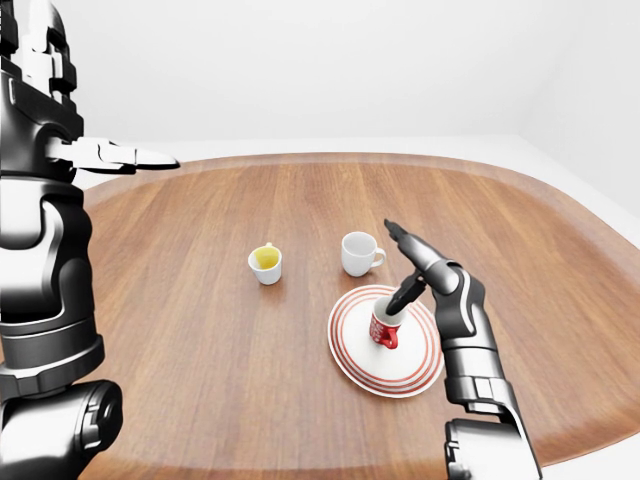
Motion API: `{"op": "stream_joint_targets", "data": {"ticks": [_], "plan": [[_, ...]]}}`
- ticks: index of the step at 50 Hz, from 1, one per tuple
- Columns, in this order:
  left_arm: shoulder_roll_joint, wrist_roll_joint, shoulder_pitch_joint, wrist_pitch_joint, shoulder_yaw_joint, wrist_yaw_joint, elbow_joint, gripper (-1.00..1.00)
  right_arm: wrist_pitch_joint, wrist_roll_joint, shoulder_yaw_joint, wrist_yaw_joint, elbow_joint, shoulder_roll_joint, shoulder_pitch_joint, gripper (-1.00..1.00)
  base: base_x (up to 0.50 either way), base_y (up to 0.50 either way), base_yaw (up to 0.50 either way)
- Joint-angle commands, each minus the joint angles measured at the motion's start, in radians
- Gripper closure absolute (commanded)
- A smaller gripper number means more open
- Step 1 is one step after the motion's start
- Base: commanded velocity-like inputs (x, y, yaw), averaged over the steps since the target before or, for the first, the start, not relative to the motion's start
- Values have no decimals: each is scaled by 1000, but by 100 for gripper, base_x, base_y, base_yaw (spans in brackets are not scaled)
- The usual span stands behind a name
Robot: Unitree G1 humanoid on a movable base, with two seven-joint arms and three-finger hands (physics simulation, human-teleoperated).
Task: Pick up the red mug and put it on the plate
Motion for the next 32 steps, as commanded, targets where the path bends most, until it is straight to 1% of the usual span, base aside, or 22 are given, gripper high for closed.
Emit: {"op": "stream_joint_targets", "data": {"ticks": [1, 5, 9, 13, 19, 20, 23, 26, 27, 31, 32], "plan": [[14, 2, -27, 0, 1, -7, -24, -100, 0, -24, -26, 92, -108, -25, -16, -100, 0, 0, 0], [23, 4, -50, 0, 2, -10, -33, -100, 0, -26, -28, 109, -124, -30, -36, -100, 0, 0, 0], [37, 5, -84, 0, 3, -15, -44, -100, 0, -25, -33, 148, -175, -42, -77, -100, 0, 0, 0], [48, 7, -109, 0, 2, -21, -45, -100, 0, -30, -33, 148, -210, -55, -106, -100, 0, 0, 0], [76, 8, -176, 0, 6, -34, -59, -100, 0, -22, -44, 148, -285, -74, -186, -100, 0, 0, 0], [88, 5, -199, 0, 12, -39, -48, -100, 0, -16, -47, 148, -290, -75, -196, -100, 0, 0, 0], [108, -4, -234, 0, 22, -37, -27, -100, 0, -3, -48, 148, -305, -83, -227, -100, 0, 0, 0], [126, -15, -262, 0, 26, -34, -24, -100, 0, 13, -53, 148, -314, -94, -272, -100, 0, 0, 0], [133, -18, -274, 0, 28, -32, -20, -100, 0, 21, -57, 148, -326, -102, -307, -100, 0, 0, 0], [150, -31, -300, 0, 30, -25, -12, -100, 0, 49, -59, 148, -359, -124, -371, -100, 0, 0, 0], [159, -36, -319, 0, 34, -25, -11, -100, 0, 58, -63, 148, -375, -134, -405, -100, 0, 0, 0]]}}
